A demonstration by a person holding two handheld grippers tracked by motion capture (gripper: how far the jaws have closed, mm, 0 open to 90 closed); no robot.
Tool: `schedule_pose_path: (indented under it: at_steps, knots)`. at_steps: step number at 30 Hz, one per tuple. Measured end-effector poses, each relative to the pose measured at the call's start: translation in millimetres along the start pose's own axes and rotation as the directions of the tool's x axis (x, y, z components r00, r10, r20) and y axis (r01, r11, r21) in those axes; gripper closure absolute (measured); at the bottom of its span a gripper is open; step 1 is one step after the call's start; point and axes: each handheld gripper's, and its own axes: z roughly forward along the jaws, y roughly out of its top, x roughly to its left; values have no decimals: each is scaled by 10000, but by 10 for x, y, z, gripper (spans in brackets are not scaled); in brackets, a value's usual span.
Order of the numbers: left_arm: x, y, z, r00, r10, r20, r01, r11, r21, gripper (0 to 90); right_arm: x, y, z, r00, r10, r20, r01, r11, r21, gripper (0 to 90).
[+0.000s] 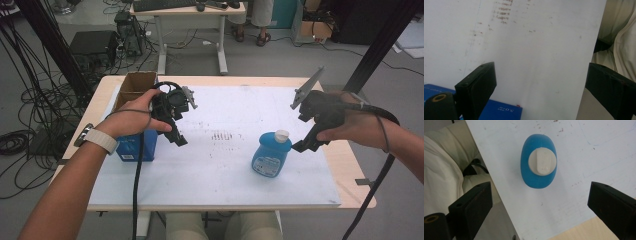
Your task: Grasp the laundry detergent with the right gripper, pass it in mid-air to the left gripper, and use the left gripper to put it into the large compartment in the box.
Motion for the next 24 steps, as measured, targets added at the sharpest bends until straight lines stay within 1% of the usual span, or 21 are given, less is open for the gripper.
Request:
schedule_pose_path:
  at_steps: [3,5,9,10,14,15,19,21,22,24]
  knots:
    - [2,-1,2,10000,35,-30,-35,10000,0,102,-15,-21,16,10000,96,19,-97,9999,48,54]
    - [4,-5,4,10000,34,-33,-34,10000,28,102,-24,-49,39,9995,307,-29,-306,9995,100,55]
    - [3,-7,4,10000,46,-25,-46,10000,15,102,-39,-83,71,9988,487,-75,-486,9987,125,57]
    - [3,-7,4,10000,61,-17,-61,10000,17,102,-44,-97,85,9982,594,-109,-593,9982,117,59]
    - [0,-3,6,10000,22,28,-22,10000,13,102,-59,-149,122,9970,753,-167,-752,9971,69,60]
    - [0,-1,8,10000,52,-23,-52,10000,3,102,-59,-180,144,9959,875,-247,-876,9961,-34,60]
    - [1,5,15,10000,88,-9,-88,10000,-3,101,-61,-235,180,9944,1009,-328,-1017,9945,-248,59]
    - [2,11,18,9999,137,-13,-137,9999,6,101,-56,-269,208,9932,1127,-298,-1137,9930,-328,58]
    - [0,12,23,10000,76,3,-76,10000,1,101,-59,-286,222,9937,1080,-309,-1091,9933,-376,58]
    - [4,13,28,10000,63,62,-63,10000,-28,101,-55,-322,250,9924,1206,-262,-1218,9912,-510,56]
